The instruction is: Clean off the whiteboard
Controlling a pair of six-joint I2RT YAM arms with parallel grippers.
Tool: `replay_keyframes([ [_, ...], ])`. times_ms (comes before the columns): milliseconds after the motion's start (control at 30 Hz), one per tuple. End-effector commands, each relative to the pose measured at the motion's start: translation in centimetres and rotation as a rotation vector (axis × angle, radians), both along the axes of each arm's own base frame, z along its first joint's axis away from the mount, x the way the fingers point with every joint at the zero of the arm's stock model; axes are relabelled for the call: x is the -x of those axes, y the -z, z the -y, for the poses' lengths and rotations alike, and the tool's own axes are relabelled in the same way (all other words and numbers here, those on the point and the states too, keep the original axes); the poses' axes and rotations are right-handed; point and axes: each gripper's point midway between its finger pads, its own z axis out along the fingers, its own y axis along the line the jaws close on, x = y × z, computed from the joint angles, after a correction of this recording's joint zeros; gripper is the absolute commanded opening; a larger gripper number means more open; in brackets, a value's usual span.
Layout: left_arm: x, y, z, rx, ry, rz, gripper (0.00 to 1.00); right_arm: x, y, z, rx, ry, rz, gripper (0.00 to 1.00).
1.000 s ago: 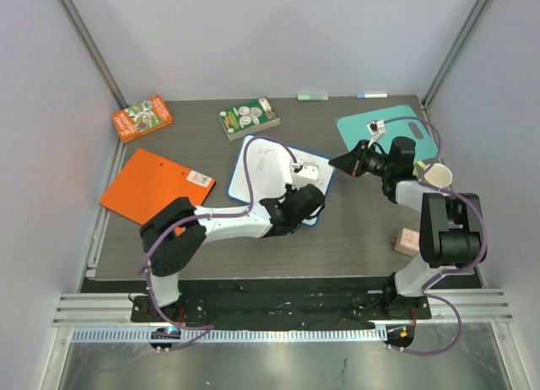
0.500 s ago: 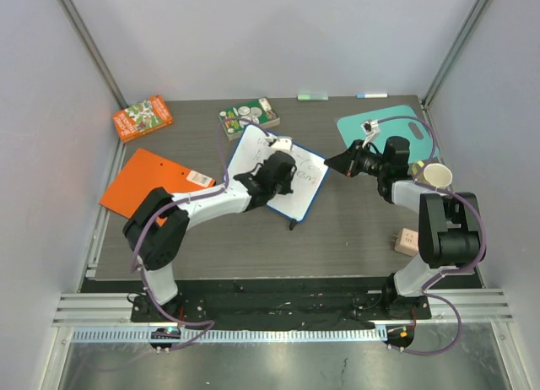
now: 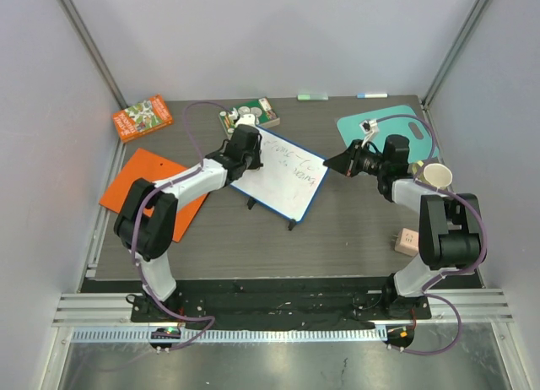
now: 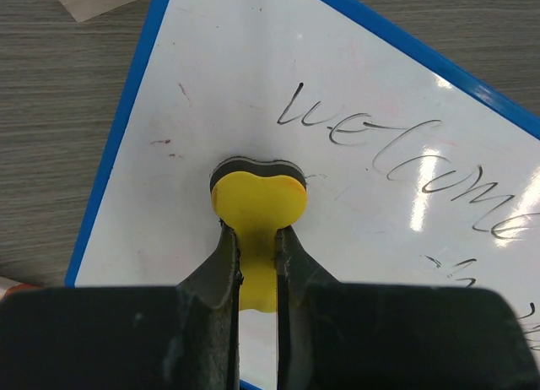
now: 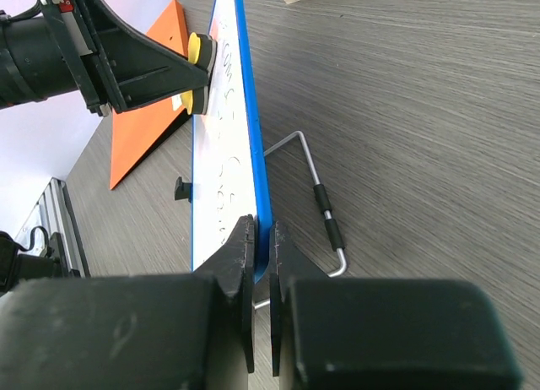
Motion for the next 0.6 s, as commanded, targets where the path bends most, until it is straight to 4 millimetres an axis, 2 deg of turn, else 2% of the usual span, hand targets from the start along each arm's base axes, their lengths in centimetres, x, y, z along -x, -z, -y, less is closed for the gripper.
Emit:
replay_keyframes([
  [0,0.1,0.4,-0.3,-0.003,0.015,-0.004,0.0,0.3,-2.5,-1.1,0.018,-0.09,0.123,0.01],
  [67,0.4,-0.3,-0.5,0.007,0.008,0.014,0.0,0.3,-2.4,-1.0,0.025,-0.086,0.113,0.07],
  [267,1.3,0.0,-1.3,-0.005,0.005,0.006,0.0,0.3,-2.2,-1.1,0.019,-0.092,0.098,0.26],
  [567,1.4,0.1,-1.4,-0.011,0.0,0.001,0.0,0.3,-1.8,-1.5,0.009,-0.112,0.081,0.41],
])
